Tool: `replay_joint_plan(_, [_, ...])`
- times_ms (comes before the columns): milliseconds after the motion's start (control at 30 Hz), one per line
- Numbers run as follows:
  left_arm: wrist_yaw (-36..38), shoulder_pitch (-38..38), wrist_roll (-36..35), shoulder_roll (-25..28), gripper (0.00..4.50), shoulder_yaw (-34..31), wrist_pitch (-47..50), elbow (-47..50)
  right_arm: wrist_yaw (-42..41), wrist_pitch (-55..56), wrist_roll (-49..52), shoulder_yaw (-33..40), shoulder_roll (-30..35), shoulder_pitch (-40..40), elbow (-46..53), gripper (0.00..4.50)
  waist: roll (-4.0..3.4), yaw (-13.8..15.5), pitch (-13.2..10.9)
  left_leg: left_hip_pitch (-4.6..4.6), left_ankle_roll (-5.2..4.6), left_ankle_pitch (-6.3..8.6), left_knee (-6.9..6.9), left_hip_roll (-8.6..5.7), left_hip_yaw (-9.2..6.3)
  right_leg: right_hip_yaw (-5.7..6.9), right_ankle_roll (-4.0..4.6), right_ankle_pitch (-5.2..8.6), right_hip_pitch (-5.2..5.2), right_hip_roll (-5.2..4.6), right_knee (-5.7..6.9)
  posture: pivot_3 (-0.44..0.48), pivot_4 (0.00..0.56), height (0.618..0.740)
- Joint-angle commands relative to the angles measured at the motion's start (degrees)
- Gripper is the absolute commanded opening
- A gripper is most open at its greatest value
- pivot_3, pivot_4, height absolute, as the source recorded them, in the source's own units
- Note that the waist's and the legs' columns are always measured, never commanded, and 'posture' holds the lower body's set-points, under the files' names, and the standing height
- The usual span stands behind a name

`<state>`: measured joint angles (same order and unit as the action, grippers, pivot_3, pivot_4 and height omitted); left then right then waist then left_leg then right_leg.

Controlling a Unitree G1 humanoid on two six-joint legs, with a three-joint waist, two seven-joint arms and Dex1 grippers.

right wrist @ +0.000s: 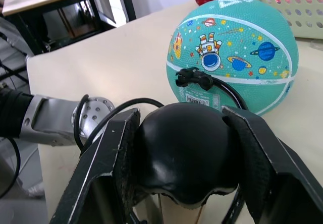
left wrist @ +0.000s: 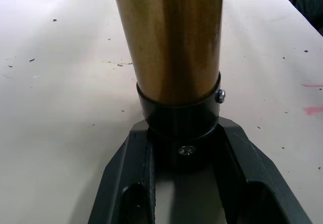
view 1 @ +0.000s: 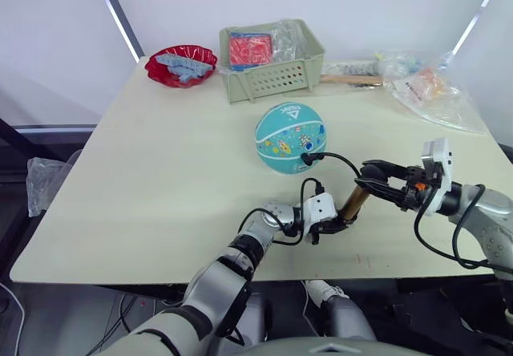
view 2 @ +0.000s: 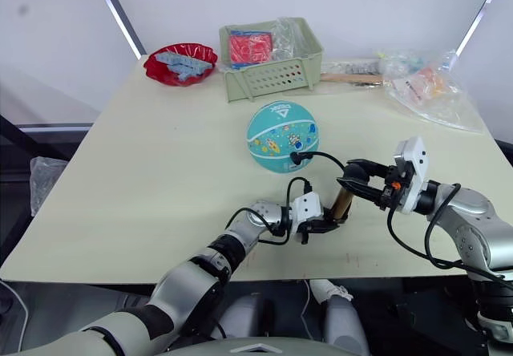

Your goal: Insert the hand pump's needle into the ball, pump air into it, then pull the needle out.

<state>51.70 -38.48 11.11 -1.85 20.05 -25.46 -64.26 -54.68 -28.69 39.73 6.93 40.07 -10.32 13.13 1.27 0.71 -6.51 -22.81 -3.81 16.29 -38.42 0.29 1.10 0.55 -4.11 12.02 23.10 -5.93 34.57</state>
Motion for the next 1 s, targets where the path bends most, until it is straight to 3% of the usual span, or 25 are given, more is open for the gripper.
replay_joint_plan(33, [1.16, 3.64, 4.42, 1.88, 1.12, 3.33, 2.78, -6.16, -0.46, -0.34, 2.41, 6.2, 3.14, -3.67, 1.33, 2.07, -0.11, 0.09, -0.17, -0.02, 0.0, 0.0, -0.01, -0.01, 0.0, 0.0, 0.0, 0.0, 0.0, 0.0, 0.0, 0.0, 0.15, 0.738])
replay_joint_plan(467, [1.15, 3.68, 4.38, 1.72, 1.12, 3.35, 2.71, -6.23, -0.64, -9.67, 13.72, 15.25, 12.54, -14.43, 0.2, 2.07, -0.22, 0.15, -0.37, -0.08, -0.01, 0.0, -0.05, -0.05, 0.0, 0.02, -0.01, 0.0, -0.03, 0.01, 0.0, 0.0, 0.15, 0.738])
replay_joint_plan(733, [1.09, 3.73, 4.36, 1.72, 1.12, 3.32, 2.68, -6.28, 1.3, -12.93, 18.44, 18.01, 14.33, -19.26, -0.79, 2.07, -0.22, 0.12, -0.38, -0.08, -0.01, 0.0, -0.05, -0.05, 0.01, -0.01, -0.01, -0.01, -0.02, -0.02, 0.01, 0.0, 0.15, 0.738])
replay_joint_plan(1000, [1.19, 3.39, 4.48, 1.8, 1.12, 3.42, 2.61, -6.43, -0.27, -9.98, 11.13, 11.08, 12.13, -10.84, 0.59, 2.07, -0.02, 0.07, -0.2, -0.02, 0.0, 0.0, -0.04, -0.03, -0.02, 0.0, 0.0, 0.0, -0.03, -0.06, 0.01, 0.0, 0.15, 0.738])
